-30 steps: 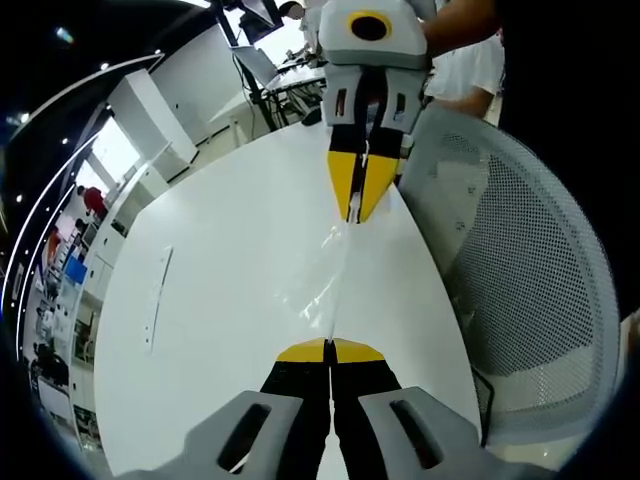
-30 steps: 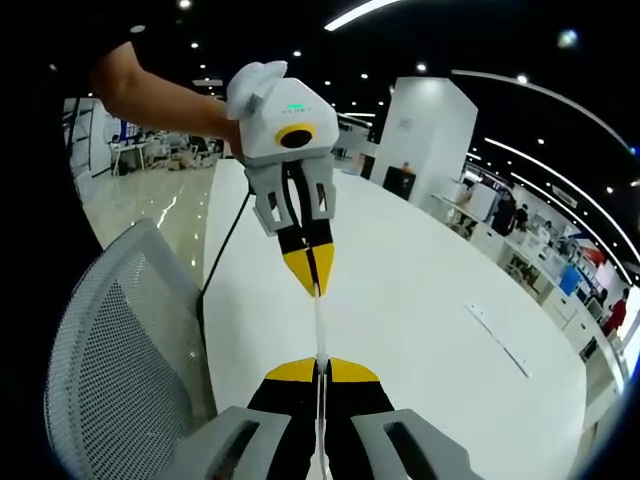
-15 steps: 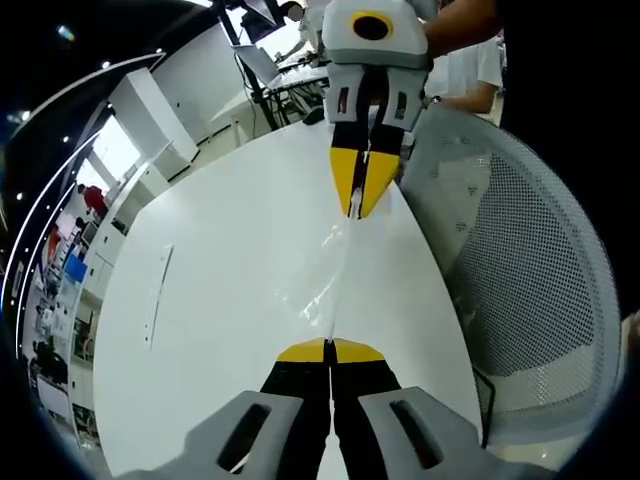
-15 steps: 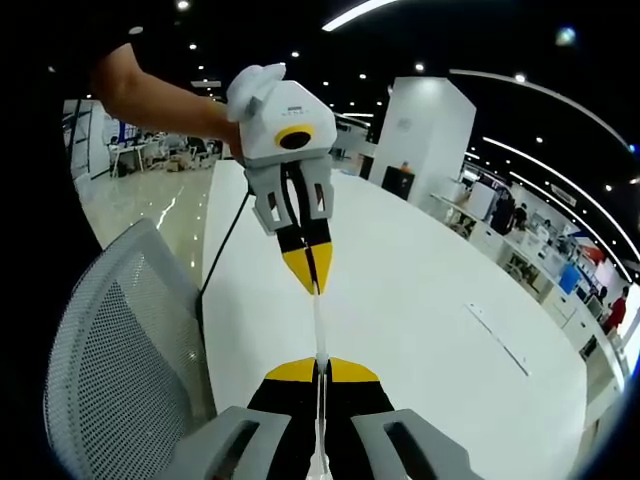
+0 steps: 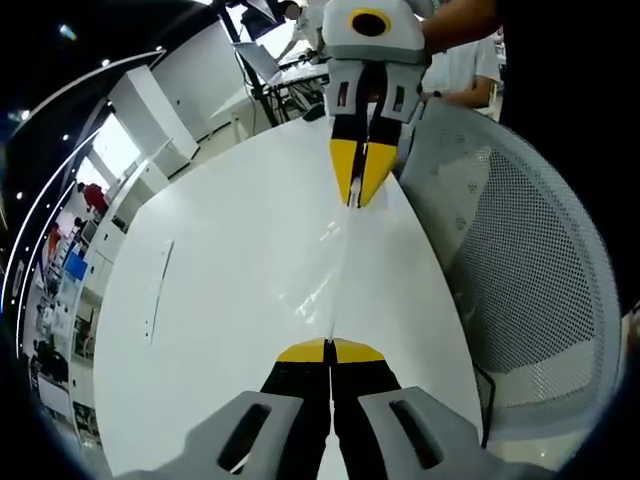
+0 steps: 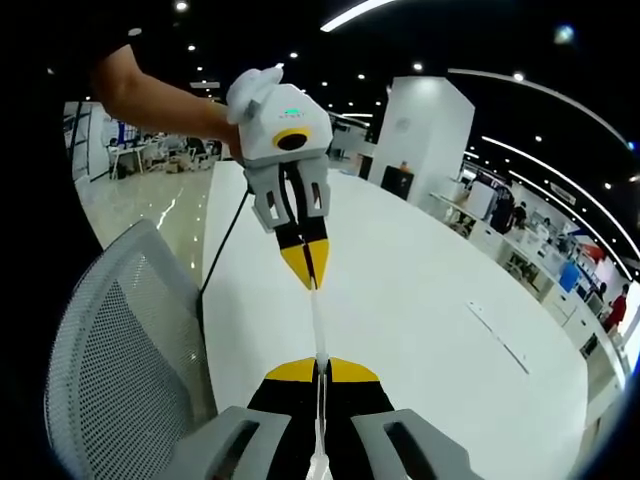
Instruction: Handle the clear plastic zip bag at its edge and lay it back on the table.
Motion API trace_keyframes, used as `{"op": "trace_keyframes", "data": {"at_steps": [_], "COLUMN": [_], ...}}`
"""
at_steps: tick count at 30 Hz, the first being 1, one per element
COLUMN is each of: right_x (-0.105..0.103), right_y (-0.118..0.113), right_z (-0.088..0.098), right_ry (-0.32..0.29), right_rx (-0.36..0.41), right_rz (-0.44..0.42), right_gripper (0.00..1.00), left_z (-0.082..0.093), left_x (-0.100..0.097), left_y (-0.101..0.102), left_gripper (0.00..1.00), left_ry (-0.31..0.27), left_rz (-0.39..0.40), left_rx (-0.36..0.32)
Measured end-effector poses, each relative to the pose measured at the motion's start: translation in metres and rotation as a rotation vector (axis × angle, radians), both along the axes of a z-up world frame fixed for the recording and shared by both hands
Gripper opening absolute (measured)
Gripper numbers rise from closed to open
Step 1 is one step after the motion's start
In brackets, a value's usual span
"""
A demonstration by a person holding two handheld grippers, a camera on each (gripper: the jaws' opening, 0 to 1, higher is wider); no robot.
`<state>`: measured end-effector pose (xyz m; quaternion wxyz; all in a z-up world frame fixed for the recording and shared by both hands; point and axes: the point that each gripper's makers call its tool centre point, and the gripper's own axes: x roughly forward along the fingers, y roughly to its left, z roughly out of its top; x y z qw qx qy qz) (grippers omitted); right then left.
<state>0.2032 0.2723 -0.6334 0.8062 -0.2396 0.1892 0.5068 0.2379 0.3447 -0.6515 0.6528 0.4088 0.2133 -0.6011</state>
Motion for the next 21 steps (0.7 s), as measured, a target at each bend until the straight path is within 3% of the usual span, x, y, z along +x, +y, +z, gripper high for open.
{"op": "trace_keyframes", "data": {"at_steps": [21], "right_x": [-0.0014], "right_y": [-0.0057], "right_z": [-0.0003], "right_ry": [-0.001], "right_rx": [-0.001], "right_rz": [-0.008], "right_gripper": [0.00], "left_z": [0.0002], "left_x": [0.0020], "left_y": [0.0051], "left_gripper": [0.00], "left_ry": [-0.007], "left_rz": [0.007], "left_rx": [0.011]}}
